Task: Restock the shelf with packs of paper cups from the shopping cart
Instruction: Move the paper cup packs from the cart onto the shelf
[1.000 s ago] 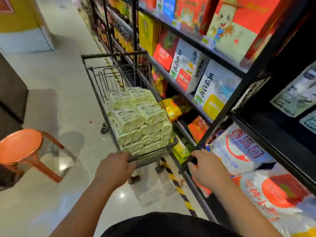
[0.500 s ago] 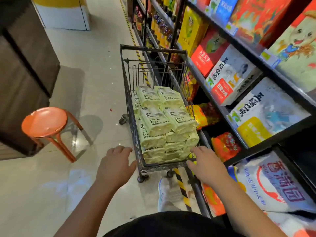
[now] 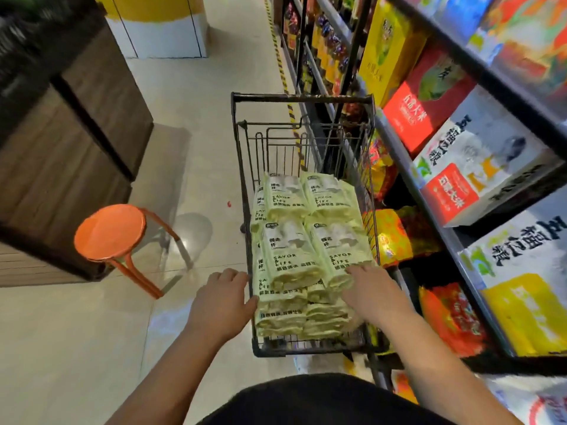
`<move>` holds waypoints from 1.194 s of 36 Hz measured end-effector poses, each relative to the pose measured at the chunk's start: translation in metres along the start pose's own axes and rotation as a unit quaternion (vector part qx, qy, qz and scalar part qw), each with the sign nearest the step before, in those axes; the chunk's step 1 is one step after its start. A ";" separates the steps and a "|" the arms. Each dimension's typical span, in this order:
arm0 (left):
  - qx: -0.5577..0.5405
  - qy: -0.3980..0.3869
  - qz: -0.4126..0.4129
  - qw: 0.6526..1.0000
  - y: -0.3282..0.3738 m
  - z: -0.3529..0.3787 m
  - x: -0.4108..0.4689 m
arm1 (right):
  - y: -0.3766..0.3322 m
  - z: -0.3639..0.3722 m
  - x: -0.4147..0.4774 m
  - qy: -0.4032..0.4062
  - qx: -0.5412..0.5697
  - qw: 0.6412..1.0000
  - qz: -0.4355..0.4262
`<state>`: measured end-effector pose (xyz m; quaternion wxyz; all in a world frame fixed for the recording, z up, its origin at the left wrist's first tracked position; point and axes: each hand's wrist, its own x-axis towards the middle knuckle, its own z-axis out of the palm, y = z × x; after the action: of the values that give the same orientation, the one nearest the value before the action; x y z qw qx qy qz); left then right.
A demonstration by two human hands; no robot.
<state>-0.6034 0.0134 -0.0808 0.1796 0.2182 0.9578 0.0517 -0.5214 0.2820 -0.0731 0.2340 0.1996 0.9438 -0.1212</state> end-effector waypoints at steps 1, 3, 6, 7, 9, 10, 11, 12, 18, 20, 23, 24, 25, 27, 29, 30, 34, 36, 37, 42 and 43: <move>0.009 -0.006 -0.001 1.000 0.007 0.001 0.011 | 0.008 -0.004 0.011 -0.011 -0.002 1.000 0.005; 0.019 -0.015 -0.013 1.000 0.020 0.005 0.033 | 0.025 -0.009 0.033 -0.028 -0.012 1.000 0.006; 0.013 -0.034 -0.046 0.998 0.039 0.014 0.062 | 0.050 -0.012 0.059 -0.037 -0.017 0.999 0.004; 0.006 -0.040 -0.057 0.998 0.045 0.018 0.070 | 0.057 -0.013 0.067 -0.044 -0.015 0.999 0.003; -0.007 -0.056 -0.083 0.995 0.055 0.027 0.085 | 0.068 -0.015 0.084 -0.060 -0.007 0.998 0.001; -0.010 -0.065 -0.096 0.993 0.060 0.030 0.091 | 0.073 -0.015 0.093 -0.067 -0.005 0.998 -0.001; -0.011 -0.073 -0.109 0.991 0.064 0.034 0.097 | 0.076 -0.016 0.102 -0.073 -0.006 0.997 -0.002; -0.013 -0.083 -0.122 0.989 0.067 0.038 0.103 | 0.079 -0.016 0.111 -0.077 -0.005 0.997 -0.003; -0.121 -0.130 -0.183 0.967 0.076 0.051 0.136 | 0.077 -0.008 0.147 -0.139 0.068 0.988 0.014; -0.195 -0.143 -0.204 0.949 0.078 0.050 0.148 | 0.075 -0.003 0.153 -0.166 0.124 0.978 0.027; -0.255 -0.135 -0.233 0.929 0.077 0.053 0.164 | 0.076 0.005 0.157 -0.178 0.188 0.965 0.036; -0.265 -0.137 -0.243 0.923 0.076 0.055 0.168 | 0.078 0.008 0.158 -0.179 0.206 0.961 0.046; -0.274 -0.140 -0.251 0.918 0.074 0.059 0.173 | 0.081 0.010 0.159 -0.183 0.229 0.954 0.058; -0.302 -0.138 -0.269 0.904 0.071 0.064 0.180 | 0.085 0.016 0.163 -0.194 0.281 0.936 0.086; -0.346 -0.123 -0.298 0.881 0.071 0.066 0.186 | 0.091 0.022 0.171 -0.199 0.346 0.909 0.120; -0.358 -0.117 -0.314 0.871 0.072 0.067 0.188 | 0.093 0.023 0.174 -0.200 0.373 0.895 0.139; -0.352 -0.124 -0.349 0.860 0.072 0.065 0.198 | 0.099 0.021 0.183 -0.200 0.414 0.866 0.198; -0.366 -0.128 -0.358 0.850 0.072 0.059 0.201 | 0.099 0.022 0.183 -0.203 0.412 0.865 0.204; -0.374 -0.130 -0.361 0.845 0.072 0.054 0.202 | 0.101 0.026 0.185 -0.203 0.410 0.868 0.195; -0.401 -0.172 -0.384 0.814 0.065 0.043 0.206 | 0.099 0.023 0.183 -0.219 0.450 0.855 0.136; -0.402 -0.185 -0.378 0.813 0.063 0.041 0.205 | 0.099 0.022 0.183 -0.223 0.455 0.852 0.133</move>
<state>-0.7350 0.1601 -0.1738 0.4302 -0.2472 0.8073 0.3194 -0.6178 0.4213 -0.1952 0.3349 0.3748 0.6699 -0.5465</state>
